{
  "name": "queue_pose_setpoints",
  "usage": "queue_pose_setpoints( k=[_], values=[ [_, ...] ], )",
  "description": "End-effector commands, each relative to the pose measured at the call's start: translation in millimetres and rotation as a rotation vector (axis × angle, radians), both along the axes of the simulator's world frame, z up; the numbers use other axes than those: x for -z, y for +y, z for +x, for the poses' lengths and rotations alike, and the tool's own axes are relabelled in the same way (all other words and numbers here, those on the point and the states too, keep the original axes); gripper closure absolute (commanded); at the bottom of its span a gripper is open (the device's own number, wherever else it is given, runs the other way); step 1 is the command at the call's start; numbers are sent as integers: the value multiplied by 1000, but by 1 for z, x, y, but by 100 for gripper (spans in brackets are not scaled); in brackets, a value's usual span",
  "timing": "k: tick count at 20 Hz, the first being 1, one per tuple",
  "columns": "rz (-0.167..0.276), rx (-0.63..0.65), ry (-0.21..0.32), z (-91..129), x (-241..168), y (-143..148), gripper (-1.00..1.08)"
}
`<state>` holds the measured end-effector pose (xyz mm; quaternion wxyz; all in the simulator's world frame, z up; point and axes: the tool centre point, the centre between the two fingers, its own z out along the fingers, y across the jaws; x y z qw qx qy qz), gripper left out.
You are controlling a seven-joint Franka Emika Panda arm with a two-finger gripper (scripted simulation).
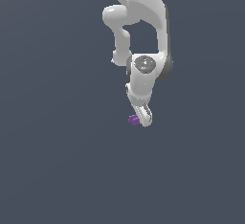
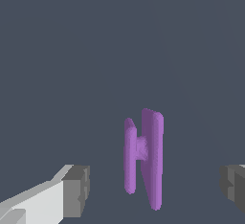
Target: Pick up the object and move it to a goal position.
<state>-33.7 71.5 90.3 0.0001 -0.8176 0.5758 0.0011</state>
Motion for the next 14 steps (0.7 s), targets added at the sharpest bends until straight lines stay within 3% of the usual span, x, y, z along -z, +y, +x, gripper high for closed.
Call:
queue_pose_setpoints(
  k=[1, 14],
  values=[
    [-1, 16, -1, 0, 1, 1, -92],
    [-1, 20, -1, -1, 27, 1, -92]
  ],
)
